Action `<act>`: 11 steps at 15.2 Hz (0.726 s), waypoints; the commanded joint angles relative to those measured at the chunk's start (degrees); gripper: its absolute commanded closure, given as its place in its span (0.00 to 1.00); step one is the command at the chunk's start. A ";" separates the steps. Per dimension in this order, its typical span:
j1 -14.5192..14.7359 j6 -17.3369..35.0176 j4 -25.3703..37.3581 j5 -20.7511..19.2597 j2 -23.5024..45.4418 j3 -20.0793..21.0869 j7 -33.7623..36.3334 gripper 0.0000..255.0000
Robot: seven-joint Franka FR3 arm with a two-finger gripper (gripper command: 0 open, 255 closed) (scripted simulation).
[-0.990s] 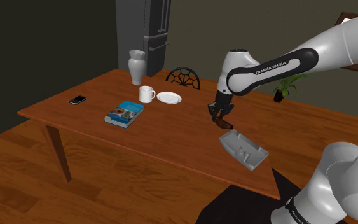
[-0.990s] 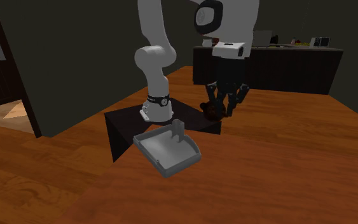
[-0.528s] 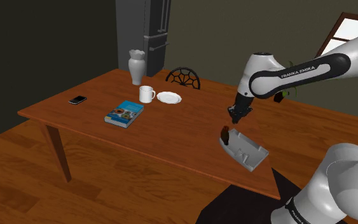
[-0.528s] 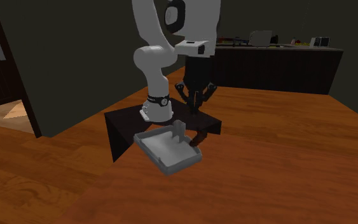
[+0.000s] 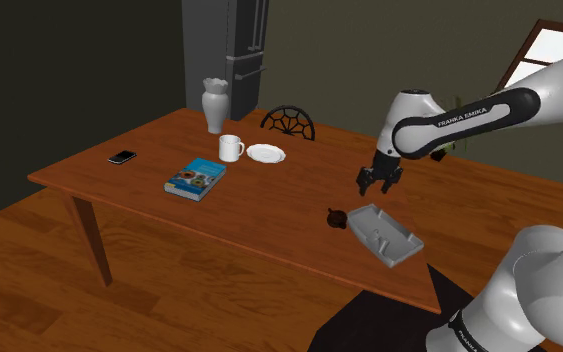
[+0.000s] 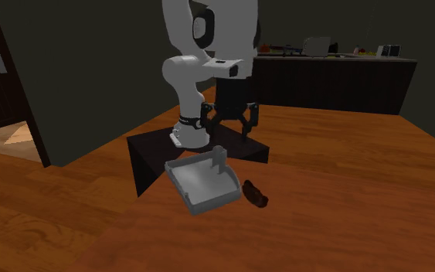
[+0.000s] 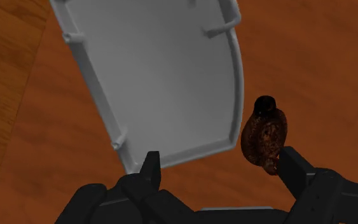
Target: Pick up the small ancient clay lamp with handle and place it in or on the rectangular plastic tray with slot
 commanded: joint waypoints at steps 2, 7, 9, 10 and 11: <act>2.57 4.46 2.71 5.61 7.93 -1.44 -2.01 0.00; 4.84 9.19 9.40 18.98 21.89 -0.95 -8.10 0.00; 4.36 10.06 12.69 24.26 27.20 0.56 -10.53 0.00; 3.85 10.31 14.44 26.62 29.75 1.53 -11.55 0.00; 3.29 10.46 16.27 28.80 32.23 2.52 -12.44 0.00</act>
